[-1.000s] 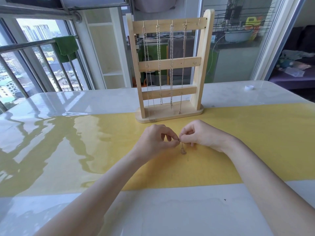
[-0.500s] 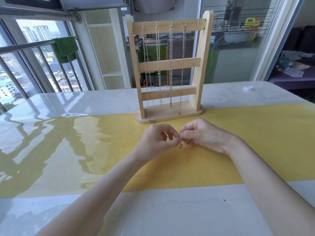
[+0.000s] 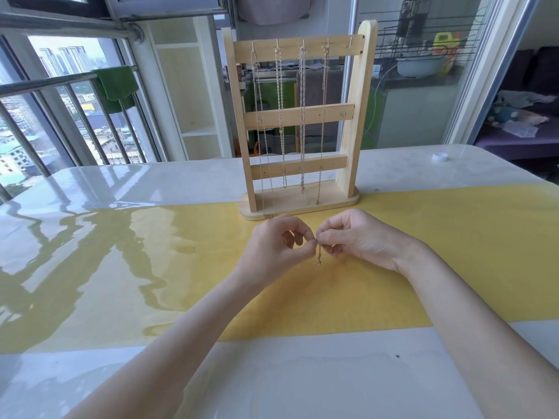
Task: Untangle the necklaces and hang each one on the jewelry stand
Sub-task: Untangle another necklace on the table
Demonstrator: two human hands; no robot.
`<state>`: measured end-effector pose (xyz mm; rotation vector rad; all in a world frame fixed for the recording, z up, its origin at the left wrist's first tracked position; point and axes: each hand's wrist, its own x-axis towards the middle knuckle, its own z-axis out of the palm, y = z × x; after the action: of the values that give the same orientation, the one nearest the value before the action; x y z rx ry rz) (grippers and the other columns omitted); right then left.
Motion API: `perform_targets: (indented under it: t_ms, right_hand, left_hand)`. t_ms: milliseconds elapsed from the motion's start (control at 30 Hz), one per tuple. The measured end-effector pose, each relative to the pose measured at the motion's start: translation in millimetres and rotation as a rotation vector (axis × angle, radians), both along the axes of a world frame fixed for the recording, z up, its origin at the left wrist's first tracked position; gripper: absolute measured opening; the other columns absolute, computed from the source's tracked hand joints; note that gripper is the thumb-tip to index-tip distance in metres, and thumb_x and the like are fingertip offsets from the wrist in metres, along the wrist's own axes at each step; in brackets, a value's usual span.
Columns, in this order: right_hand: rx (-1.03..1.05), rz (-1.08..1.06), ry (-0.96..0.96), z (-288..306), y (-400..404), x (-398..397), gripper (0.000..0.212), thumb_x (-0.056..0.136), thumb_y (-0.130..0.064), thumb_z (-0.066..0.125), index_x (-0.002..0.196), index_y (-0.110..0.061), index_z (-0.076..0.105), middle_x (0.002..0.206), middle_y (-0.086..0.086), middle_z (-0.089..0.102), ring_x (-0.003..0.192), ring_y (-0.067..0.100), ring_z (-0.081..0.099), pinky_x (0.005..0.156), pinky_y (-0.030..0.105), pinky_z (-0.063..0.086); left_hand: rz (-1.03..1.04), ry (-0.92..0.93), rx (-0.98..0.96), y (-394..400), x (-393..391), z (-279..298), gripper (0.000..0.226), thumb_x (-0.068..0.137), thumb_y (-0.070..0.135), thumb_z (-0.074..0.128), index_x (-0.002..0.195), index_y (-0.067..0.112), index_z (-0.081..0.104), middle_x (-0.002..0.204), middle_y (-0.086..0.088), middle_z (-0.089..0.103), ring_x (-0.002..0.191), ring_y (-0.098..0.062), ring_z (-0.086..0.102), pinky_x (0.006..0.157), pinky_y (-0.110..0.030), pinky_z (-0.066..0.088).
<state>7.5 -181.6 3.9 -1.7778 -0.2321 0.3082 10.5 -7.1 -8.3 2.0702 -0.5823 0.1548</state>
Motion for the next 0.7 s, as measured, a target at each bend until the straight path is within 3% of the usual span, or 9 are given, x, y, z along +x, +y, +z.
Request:
perform_targets:
  t_ms: [133,567,700]
  right_hand:
    - [0.001,-0.082,-0.087,3.5,-0.9,-0.2,0.005,0.083,-0.008,0.068,0.081,-0.004,0.069,0.065,0.001,0.060,0.060,0.008,0.051,0.060,0.019,0.045]
    - [-0.195,-0.056,-0.156,7.5,6.4,-0.8,0.008,0.079,-0.013,0.074,0.073,-0.010,0.071,0.071,0.008,0.063,0.054,0.002,0.050,0.058,0.017,0.044]
    - [-0.228,-0.067,-0.130,5.3,6.4,-0.1,0.010,0.079,-0.015,0.074,0.077,-0.005,0.073,0.070,0.006,0.064,0.058,0.003,0.052,0.058,0.018,0.045]
  left_hand:
    - [0.056,-0.056,0.065,1.7,2.8,-1.3,0.015,0.075,0.012,0.071,0.066,0.022,0.064,0.063,0.009,0.053,0.055,-0.003,0.044,0.055,-0.012,0.036]
    - [0.083,-0.278,0.282,2.8,5.1,-6.9,0.005,0.076,0.019,0.071,0.076,0.016,0.067,0.063,0.015,0.046,0.053,-0.004,0.044,0.053,-0.014,0.033]
    - [0.071,-0.323,0.341,2.1,3.3,-6.1,0.006,0.076,0.020,0.070,0.078,0.015,0.068,0.065,0.015,0.043,0.056,-0.011,0.045,0.054,-0.025,0.039]
